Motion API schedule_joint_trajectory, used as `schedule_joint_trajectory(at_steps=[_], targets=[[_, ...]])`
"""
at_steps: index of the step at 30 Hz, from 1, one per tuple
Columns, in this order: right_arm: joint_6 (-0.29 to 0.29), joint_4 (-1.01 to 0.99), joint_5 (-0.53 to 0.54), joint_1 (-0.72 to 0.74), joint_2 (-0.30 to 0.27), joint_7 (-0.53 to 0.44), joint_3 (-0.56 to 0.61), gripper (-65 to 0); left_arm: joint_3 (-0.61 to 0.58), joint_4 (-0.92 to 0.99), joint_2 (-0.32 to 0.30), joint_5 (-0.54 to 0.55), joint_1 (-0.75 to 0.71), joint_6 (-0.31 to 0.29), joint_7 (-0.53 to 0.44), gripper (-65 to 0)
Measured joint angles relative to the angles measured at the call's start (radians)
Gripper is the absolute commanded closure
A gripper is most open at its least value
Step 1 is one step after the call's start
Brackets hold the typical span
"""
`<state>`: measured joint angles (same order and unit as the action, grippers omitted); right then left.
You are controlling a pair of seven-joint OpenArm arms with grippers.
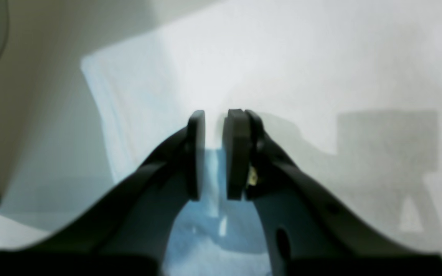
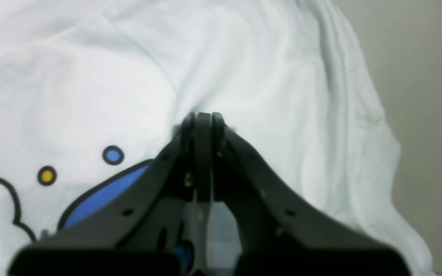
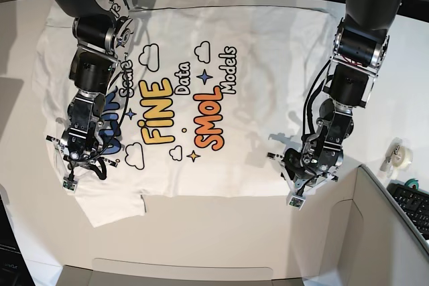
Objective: Layout the t-shirt on the table in an organized manner, then fold the t-shirt properly
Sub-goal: 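Grasp the hem with both grippers and drag it away from the collar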
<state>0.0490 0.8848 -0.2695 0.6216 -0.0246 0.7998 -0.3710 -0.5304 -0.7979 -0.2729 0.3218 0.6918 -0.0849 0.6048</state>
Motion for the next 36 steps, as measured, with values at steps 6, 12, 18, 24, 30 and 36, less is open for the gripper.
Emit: schedule_joint_trajectory(at_steps=[6, 12, 18, 24, 30, 36], targets=[[0.000, -0.015, 0.001, 0.018, -0.016, 0.008, -0.001, 0.0, 0.000, 0.040, 0.021, 0.002, 0.060, 0.000, -0.003, -8.9], [-0.001, 0.047, 0.011, 0.003, -0.026, 0.016, -0.003, 0.0, 0.053, -0.030, 0.013, 0.004, 0.052, 0.004, 0.072, -8.9], [0.000, 0.206, 0.005, -0.068, -0.033, 0.013, -0.002, 0.0, 0.290, -0.227, 0.011, 0.003, -0.016, 0.003, 0.240, -8.9], [-0.007, 0.307, 0.014, -0.141, 0.016, 0.096, 0.008, 0.0, 0.311, -0.294, 0.015, 0.003, -0.190, -0.002, 0.327, -8.9], [-0.004, 0.340, 0.007, -0.181, 0.032, 0.103, 0.006, 0.0, 0.312, -0.303, 0.012, 0.003, -0.204, -0.004, 0.306, -8.9], [-0.004, 0.335, 0.007, -0.194, 0.036, 0.100, 0.006, 0.0, 0.310, -0.283, 0.015, 0.003, -0.207, -0.002, 0.307, -8.9]])
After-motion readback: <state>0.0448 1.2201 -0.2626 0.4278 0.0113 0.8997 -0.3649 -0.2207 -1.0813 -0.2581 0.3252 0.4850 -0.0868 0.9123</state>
